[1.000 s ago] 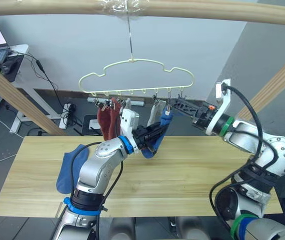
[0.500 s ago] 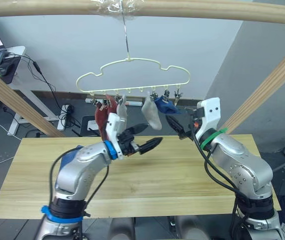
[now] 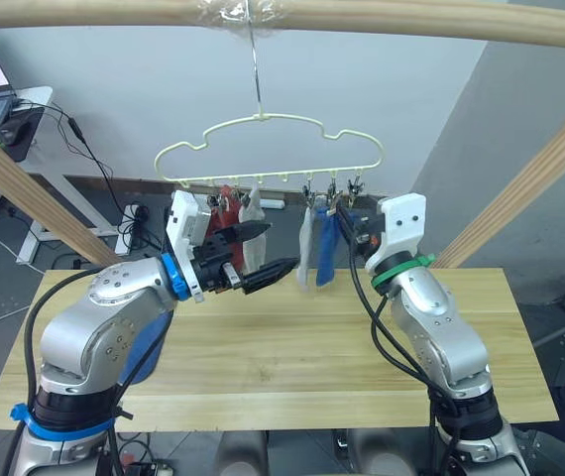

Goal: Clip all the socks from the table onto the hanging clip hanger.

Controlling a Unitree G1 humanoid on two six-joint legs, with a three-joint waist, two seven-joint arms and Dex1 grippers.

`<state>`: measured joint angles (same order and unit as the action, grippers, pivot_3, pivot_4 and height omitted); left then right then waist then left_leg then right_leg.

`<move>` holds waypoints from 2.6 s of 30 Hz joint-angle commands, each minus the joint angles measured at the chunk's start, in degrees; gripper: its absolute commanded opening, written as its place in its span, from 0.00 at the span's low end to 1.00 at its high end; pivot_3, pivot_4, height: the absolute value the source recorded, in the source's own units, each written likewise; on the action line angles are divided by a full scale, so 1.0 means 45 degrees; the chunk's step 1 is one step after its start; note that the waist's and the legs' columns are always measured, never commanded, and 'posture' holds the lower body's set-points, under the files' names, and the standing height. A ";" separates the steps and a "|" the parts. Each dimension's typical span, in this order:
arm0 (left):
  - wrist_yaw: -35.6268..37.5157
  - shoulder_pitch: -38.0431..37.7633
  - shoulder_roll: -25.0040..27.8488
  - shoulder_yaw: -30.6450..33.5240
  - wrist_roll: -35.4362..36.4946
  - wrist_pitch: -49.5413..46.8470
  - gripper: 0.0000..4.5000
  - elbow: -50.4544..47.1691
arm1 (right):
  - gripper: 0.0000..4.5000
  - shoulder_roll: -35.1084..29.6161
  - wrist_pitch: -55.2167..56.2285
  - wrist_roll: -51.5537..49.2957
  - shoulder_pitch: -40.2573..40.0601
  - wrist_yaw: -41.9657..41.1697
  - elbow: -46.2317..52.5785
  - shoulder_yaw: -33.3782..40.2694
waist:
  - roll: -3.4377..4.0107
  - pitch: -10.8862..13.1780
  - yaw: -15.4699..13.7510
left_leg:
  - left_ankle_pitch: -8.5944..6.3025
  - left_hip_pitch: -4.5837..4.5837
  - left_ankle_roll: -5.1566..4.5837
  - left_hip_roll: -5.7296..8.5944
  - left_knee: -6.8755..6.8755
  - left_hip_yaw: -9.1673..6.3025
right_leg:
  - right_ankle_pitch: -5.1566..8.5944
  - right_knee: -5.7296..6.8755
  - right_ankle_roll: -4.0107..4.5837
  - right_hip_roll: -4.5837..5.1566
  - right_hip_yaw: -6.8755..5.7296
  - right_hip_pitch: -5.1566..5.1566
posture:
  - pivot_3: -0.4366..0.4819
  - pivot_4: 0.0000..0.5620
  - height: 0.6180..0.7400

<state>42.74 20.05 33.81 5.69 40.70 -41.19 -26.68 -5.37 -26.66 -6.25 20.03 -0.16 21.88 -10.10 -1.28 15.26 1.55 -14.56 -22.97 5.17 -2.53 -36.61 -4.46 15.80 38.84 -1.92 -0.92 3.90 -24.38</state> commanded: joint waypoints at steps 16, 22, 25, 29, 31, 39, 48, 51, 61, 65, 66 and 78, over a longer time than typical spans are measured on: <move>-0.0515 -0.0281 -0.0031 0.0170 0.0375 0.0308 1.00 -0.0883 | 0.28 0.0619 0.0654 0.1054 0.0558 0.0066 -0.0301 0.0440 | 0.0000 0.0000 -0.0018 | -0.0001 0.0002 -0.0001 0.0000 -0.0001 -0.0002 | -0.0002 0.0007 0.0003 0.0000 -0.0001 0.0001 | 0.60 0.43 1.00; -0.0530 -0.0353 -0.0047 0.0175 0.0487 0.0270 1.00 -0.1023 | 0.28 0.0853 0.0629 0.1179 0.0681 -0.0055 -0.0349 0.0435 | 0.0000 0.0000 -0.0020 | -0.0001 0.0002 -0.0001 -0.0002 0.0000 -0.0002 | -0.0003 0.0009 0.0005 0.0000 -0.0003 0.0000 | 0.60 0.43 1.00; -0.0526 -0.0322 -0.0045 0.0166 0.0492 0.0265 1.00 -0.1009 | 0.28 0.0930 0.0647 0.1233 0.0766 -0.0076 -0.0450 0.0446 | 0.0001 0.0000 -0.0021 | -0.0001 0.0002 -0.0001 -0.0001 -0.0001 -0.0002 | -0.0004 0.0009 0.0006 0.0001 -0.0002 0.0000 | 0.60 0.43 1.00; -0.0557 -0.0253 -0.0082 0.0138 0.0515 0.0249 1.00 -0.0999 | 0.28 0.1090 0.0698 0.1281 0.0987 -0.0065 -0.0631 0.0365 | 0.0000 0.0000 -0.0019 | 0.0000 0.0005 -0.0001 -0.0001 -0.0004 -0.0002 | -0.0004 0.0018 0.0007 0.0001 -0.0003 0.0000 | 0.60 0.43 1.00; -0.0567 -0.0264 -0.0094 0.0128 0.0544 0.0236 1.00 -0.1034 | 0.28 0.1157 0.0721 0.1302 0.1062 -0.0061 -0.0695 0.0324 | 0.0000 -0.0001 -0.0020 | -0.0001 0.0005 -0.0001 -0.0001 -0.0004 -0.0003 | -0.0005 0.0019 0.0009 0.0000 -0.0005 0.0001 | 0.60 0.44 1.00; -0.0647 -0.0181 -0.0116 0.0273 0.1217 0.0066 1.00 -0.1247 | 0.28 0.1412 0.0872 0.1337 0.1403 0.0042 -0.1239 0.0449 | 0.0000 -0.0001 -0.0023 | 0.0000 0.0005 -0.0002 -0.0001 -0.0007 -0.0003 | -0.0041 0.0023 0.0070 0.0001 -0.0007 0.0000 | 0.60 0.44 1.00; -0.0813 -0.0218 -0.0073 0.0111 0.1163 0.0219 1.00 -0.1241 | 0.28 0.1429 0.1023 0.1412 0.1533 0.0072 -0.1415 0.0526 | 0.0000 0.0000 -0.0028 | -0.0001 0.0005 -0.0002 -0.0001 -0.0008 -0.0004 | -0.0041 0.0023 0.0071 0.0001 -0.0009 0.0001 | 0.60 0.45 1.00; -0.0828 -0.0154 -0.0091 0.0044 0.1096 0.0248 1.00 -0.1200 | 0.28 0.1460 0.1055 0.1428 0.1578 0.0084 -0.1443 0.0546 | 0.0000 0.0000 -0.0028 | -0.0001 0.0005 -0.0002 -0.0001 -0.0008 -0.0005 | -0.0041 0.0023 0.0071 0.0001 -0.0008 0.0001 | 0.60 0.45 1.00; -0.0865 -0.0139 -0.0071 0.0000 0.1030 0.0285 1.00 -0.1188 | 0.48 0.1617 0.1108 0.1424 0.1661 0.0103 -0.1559 0.0544 | 0.0001 0.0000 -0.0027 | -0.0001 0.0005 -0.0002 -0.0001 -0.0008 -0.0005 | -0.0042 0.0023 0.0071 0.0001 -0.0010 0.0001 | 0.60 0.46 1.00; -0.0875 -0.0169 -0.0057 0.0002 0.0990 0.0318 1.00 -0.1177 | 0.48 0.1640 0.1066 0.1437 0.1639 0.0105 -0.1512 0.0523 | 0.0001 0.0000 -0.0027 | -0.0001 0.0004 -0.0002 -0.0001 -0.0008 -0.0005 | -0.0042 0.0023 0.0071 0.0001 -0.0008 0.0001 | 0.60 0.46 1.00; -0.0883 -0.0174 -0.0060 0.0001 0.0978 0.0326 1.00 -0.1169 | 0.48 0.1647 0.1061 0.1436 0.1648 0.0110 -0.1517 0.0528 | 0.0001 0.0000 -0.0027 | -0.0001 0.0004 -0.0002 -0.0001 -0.0008 -0.0005 | -0.0042 0.0023 0.0071 0.0001 -0.0009 0.0001 | 0.60 0.46 1.00; -0.1000 -0.0273 -0.0035 0.0015 0.0966 0.0344 1.00 -0.1235 | 0.48 0.2047 0.0571 0.1295 0.1396 -0.0024 -0.1247 0.0331 | 0.0002 0.0001 -0.0030 | -0.0001 0.0005 -0.0002 -0.0001 -0.0008 -0.0005 | -0.0041 0.0024 0.0070 0.0001 -0.0009 0.0001 | 0.61 0.47 1.00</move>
<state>38.19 18.75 33.44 5.32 44.99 -40.88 -29.95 3.44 -23.95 -0.42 26.26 -0.05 13.46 -8.40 -1.27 15.26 1.41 -14.56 -22.95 5.16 -2.54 -36.65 -4.49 15.61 38.95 -1.60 -0.91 3.86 -24.38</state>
